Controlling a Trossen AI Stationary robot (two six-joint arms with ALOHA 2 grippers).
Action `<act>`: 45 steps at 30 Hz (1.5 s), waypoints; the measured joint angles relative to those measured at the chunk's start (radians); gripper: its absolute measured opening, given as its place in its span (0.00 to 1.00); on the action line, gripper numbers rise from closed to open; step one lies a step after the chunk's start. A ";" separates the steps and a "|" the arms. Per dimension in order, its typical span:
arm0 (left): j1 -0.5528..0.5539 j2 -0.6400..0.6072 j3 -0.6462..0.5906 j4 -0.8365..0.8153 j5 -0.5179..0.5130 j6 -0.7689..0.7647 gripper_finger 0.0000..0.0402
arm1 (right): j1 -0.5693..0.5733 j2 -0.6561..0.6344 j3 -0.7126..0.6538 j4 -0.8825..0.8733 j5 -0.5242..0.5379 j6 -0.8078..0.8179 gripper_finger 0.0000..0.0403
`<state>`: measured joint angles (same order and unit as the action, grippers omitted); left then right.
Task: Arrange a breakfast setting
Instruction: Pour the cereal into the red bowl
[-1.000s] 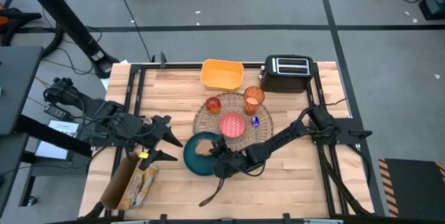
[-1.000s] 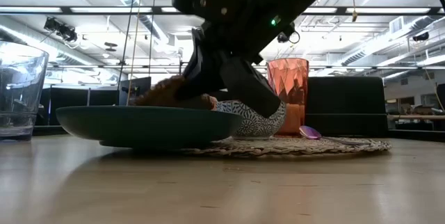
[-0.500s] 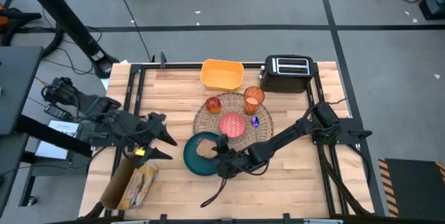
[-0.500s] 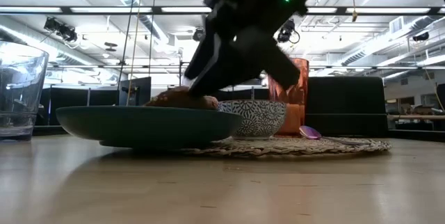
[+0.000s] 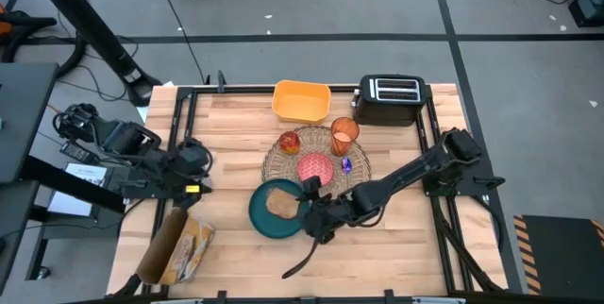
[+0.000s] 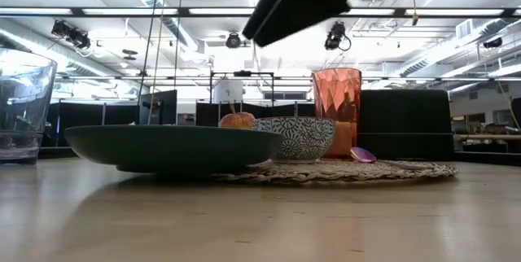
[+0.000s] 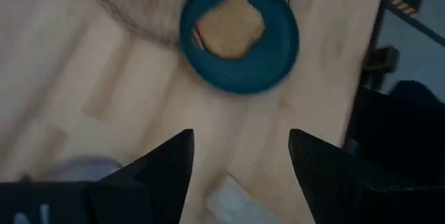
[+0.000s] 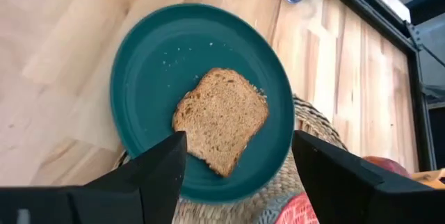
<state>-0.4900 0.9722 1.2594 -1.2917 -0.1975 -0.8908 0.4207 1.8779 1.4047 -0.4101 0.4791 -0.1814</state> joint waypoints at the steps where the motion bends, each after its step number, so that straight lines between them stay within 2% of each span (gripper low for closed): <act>1: 0.000 0.000 0.000 0.000 0.026 -0.027 0.61 | 0.002 -0.011 -0.003 -0.005 0.003 0.000 0.66; 6: 0.000 0.002 0.030 0.006 0.153 -0.172 0.61 | 0.002 -0.061 -0.070 0.003 0.022 0.010 0.65; 19: -0.014 0.024 0.262 0.002 0.263 -0.415 0.61 | -0.027 -0.172 -0.215 0.083 0.097 0.034 0.65; 24: -0.086 0.064 0.332 0.001 0.288 -0.515 0.61 | -0.056 -0.174 -0.216 0.099 0.126 0.033 0.65; 29: -0.199 0.085 0.338 -0.016 0.301 -0.676 0.61 | -0.085 -0.174 -0.216 0.145 0.126 0.032 0.65; 36: -0.368 0.120 0.336 -0.179 0.287 -0.882 0.61 | -0.091 -0.174 -0.216 0.193 0.124 0.031 0.65; 45: -0.466 0.197 0.336 -0.277 0.249 -0.979 0.61 | -0.080 -0.174 -0.216 0.186 0.129 0.028 0.65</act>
<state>-0.9557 1.1692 1.5959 -1.5689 0.0511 -1.8700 0.3406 1.7041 1.1889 -0.2240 0.6083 -0.1532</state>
